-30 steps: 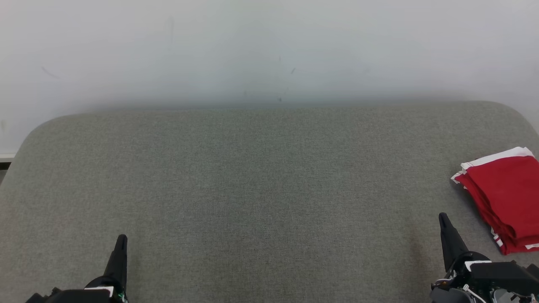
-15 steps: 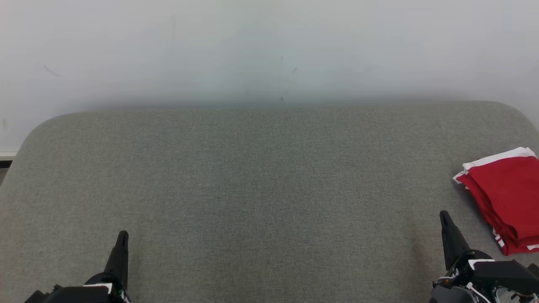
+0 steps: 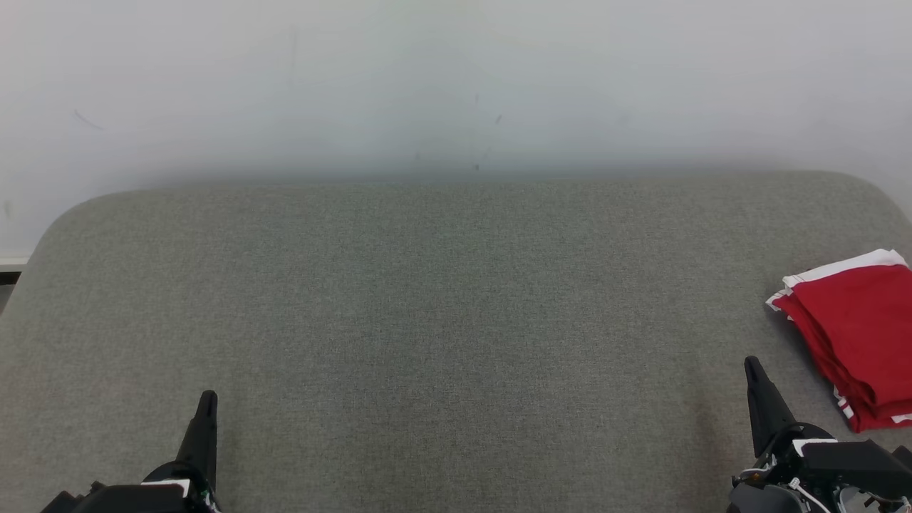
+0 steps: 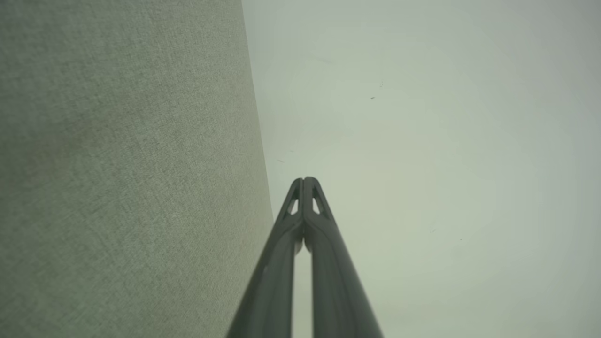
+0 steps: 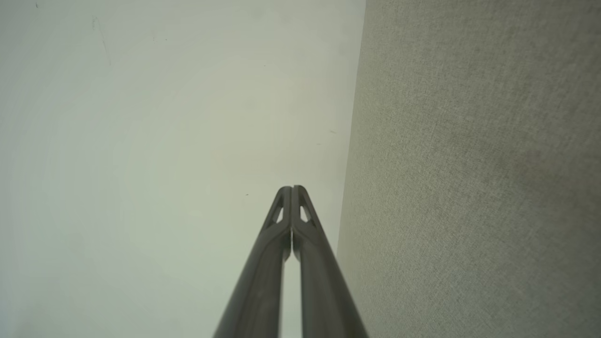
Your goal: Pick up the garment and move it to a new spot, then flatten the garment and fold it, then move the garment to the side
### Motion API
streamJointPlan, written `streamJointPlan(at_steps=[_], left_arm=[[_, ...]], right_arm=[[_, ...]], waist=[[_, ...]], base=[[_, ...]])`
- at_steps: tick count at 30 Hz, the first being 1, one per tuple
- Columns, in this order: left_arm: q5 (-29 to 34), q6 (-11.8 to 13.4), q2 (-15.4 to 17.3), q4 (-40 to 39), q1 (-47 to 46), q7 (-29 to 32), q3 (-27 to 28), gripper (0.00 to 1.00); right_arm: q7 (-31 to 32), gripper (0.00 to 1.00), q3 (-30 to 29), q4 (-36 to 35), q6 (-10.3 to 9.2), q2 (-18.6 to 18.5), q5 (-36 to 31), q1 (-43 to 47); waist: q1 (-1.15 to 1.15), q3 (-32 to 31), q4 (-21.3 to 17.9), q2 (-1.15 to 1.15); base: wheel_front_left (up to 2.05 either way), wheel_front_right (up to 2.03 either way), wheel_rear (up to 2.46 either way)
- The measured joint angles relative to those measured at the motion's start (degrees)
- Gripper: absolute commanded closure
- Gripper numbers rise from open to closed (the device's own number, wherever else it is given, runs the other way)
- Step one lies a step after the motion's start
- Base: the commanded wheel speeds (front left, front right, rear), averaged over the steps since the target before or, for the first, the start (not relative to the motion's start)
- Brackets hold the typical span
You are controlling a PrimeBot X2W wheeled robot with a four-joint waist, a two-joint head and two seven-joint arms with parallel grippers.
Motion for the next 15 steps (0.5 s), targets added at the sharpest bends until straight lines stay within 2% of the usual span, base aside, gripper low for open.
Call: streamJointPlan(at_steps=[15], left_arm=[[0.0,0.0,0.0,0.0,0.0,0.0,0.0,1.00]], right_arm=[[0.0,1.00,0.0,0.0,0.00,0.0,0.0,0.0]], waist=[[0.00,0.0,0.0,0.00]], base=[[0.00,0.00,0.00]])
